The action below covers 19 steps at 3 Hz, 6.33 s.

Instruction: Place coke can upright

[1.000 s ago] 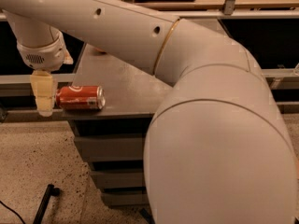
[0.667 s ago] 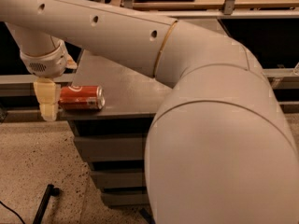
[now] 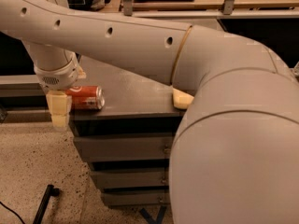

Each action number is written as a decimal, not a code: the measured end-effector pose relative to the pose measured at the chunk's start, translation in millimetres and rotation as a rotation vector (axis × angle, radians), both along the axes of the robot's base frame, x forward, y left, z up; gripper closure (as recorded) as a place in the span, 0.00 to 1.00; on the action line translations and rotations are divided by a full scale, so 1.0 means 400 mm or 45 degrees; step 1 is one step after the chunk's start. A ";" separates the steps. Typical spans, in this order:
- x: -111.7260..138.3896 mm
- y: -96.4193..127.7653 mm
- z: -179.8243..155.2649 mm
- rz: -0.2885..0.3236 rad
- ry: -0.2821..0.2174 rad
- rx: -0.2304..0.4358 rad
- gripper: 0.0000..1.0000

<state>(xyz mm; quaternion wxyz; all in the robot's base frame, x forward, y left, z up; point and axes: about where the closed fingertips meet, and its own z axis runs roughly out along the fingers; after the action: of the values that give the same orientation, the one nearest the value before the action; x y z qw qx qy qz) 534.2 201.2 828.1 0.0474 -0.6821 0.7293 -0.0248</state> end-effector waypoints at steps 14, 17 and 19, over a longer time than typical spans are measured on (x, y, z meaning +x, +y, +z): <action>0.088 -0.121 0.208 0.147 -0.174 0.528 1.00; 0.153 -0.192 0.245 0.177 -0.197 0.895 1.00; 0.197 -0.244 0.262 0.119 -0.179 1.026 1.00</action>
Offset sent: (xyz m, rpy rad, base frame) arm 0.0182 0.0039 0.0004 0.0328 -0.0183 0.0861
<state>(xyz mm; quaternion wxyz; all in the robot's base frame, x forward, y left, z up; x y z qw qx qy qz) 612.9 103.5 933.0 0.3614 -0.6381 0.6438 0.2186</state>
